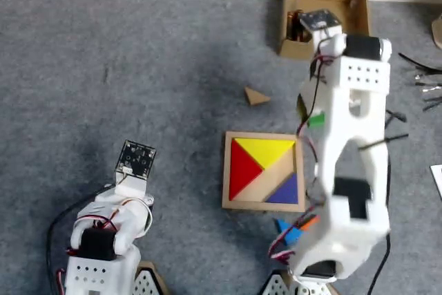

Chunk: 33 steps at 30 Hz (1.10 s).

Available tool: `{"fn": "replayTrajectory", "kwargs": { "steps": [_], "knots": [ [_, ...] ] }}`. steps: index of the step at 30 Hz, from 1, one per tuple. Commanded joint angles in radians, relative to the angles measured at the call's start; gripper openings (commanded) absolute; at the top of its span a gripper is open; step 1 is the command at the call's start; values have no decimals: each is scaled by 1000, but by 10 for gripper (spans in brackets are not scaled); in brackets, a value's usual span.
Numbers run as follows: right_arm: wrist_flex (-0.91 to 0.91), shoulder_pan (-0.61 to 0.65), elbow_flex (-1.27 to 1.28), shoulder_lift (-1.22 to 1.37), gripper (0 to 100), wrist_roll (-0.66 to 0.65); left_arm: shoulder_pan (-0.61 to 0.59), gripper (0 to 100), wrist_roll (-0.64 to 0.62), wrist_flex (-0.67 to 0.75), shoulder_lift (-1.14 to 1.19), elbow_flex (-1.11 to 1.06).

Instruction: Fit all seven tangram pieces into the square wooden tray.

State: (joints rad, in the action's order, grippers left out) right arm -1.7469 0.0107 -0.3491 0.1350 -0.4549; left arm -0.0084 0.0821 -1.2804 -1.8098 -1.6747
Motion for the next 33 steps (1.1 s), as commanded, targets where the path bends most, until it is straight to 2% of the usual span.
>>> {"fn": "replayTrajectory", "kwargs": {
  "steps": [1, 16, 28, 33],
  "knots": [
    [-12, 41, 137, -228, 4, 11, -13, 11, -9, -3, -15, -21],
    [122, 150, 745, -799, 4, 11, -13, 11, -9, -3, -15, -21],
    [390, 156, 1161, -978, 4, 3, -13, 11, -8, -3, -15, -21],
    [527, 249, 1314, -1036, 5, 5, -13, 11, -8, -3, -15, -21]
  ]
}}
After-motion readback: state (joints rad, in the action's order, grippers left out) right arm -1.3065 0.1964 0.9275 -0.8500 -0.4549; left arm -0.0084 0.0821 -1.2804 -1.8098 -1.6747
